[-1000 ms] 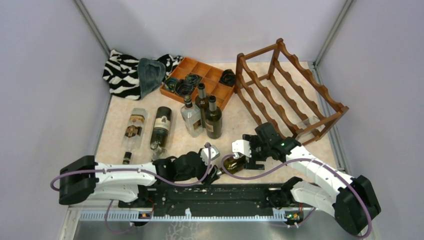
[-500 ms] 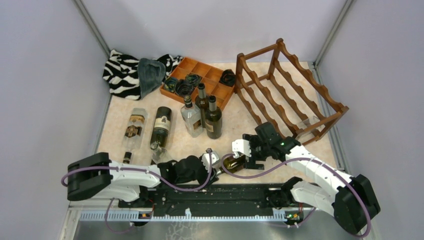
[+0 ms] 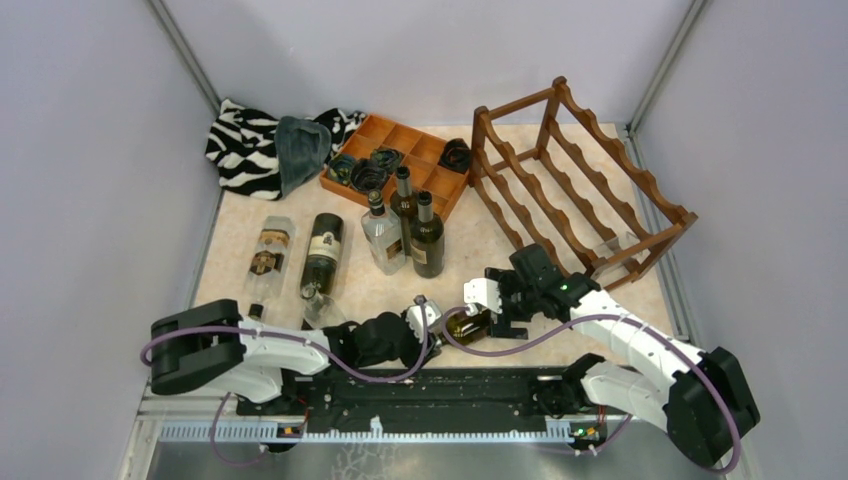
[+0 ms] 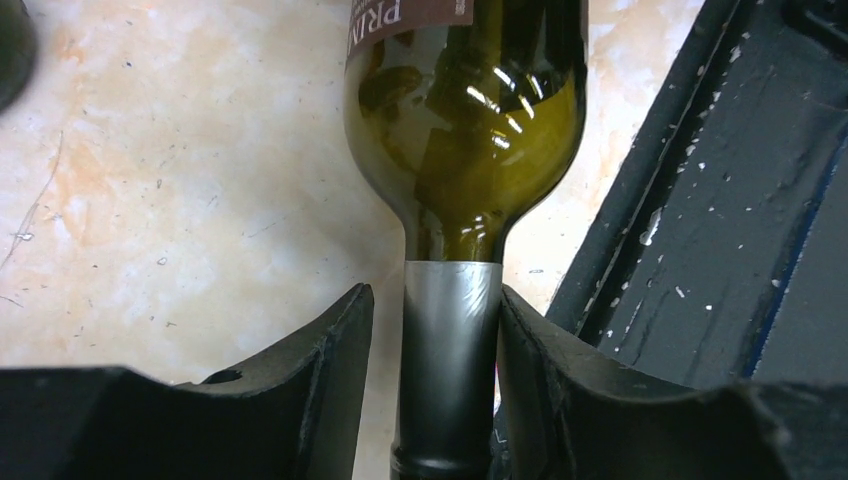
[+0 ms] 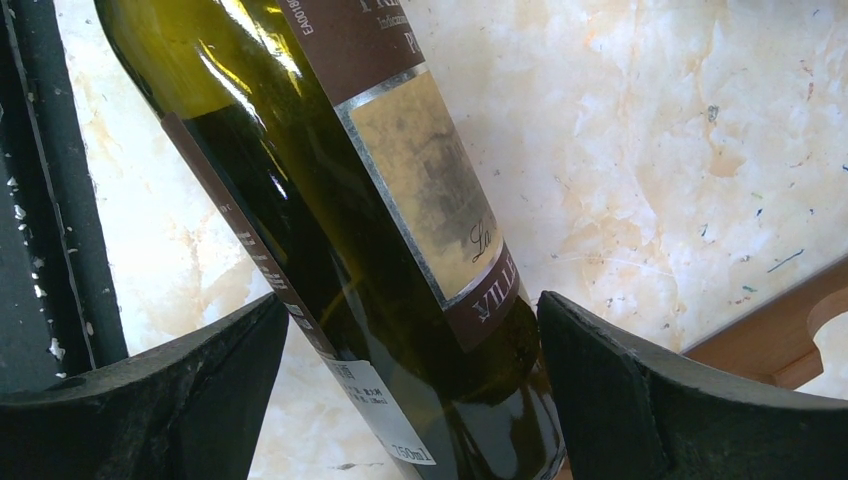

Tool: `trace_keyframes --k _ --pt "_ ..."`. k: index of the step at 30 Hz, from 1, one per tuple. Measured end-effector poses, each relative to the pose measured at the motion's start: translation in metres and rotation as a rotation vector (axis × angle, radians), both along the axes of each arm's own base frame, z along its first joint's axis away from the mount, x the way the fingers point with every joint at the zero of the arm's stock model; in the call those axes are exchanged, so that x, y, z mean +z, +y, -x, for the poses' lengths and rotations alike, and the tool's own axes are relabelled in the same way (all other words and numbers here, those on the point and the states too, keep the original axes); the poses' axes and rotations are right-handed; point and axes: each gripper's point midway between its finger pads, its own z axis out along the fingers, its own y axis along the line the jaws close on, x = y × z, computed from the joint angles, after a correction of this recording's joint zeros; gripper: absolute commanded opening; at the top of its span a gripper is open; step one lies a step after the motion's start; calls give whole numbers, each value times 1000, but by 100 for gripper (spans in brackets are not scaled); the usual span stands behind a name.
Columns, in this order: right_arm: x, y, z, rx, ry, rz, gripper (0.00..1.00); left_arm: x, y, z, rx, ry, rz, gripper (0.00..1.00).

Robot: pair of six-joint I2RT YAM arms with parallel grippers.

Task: Put the wine bottle on the wine rack
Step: Pick up the wine bottle from the center of the board.

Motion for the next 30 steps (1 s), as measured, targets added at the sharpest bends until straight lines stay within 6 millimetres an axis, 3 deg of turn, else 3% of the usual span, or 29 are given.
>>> trace_keyframes --k 5,14,17,30 --pt "-1 1 1 3 7 -1 92 -12 -1 0 -2 5 -24 49" --pt "-1 1 2 5 11 -4 92 -13 -15 -3 -8 13 -28 48" --pt "-1 1 2 6 11 -4 92 -12 -22 -4 -4 30 -42 42" --pt "-1 0 1 4 7 -2 92 -12 -29 -1 -3 80 -95 47"
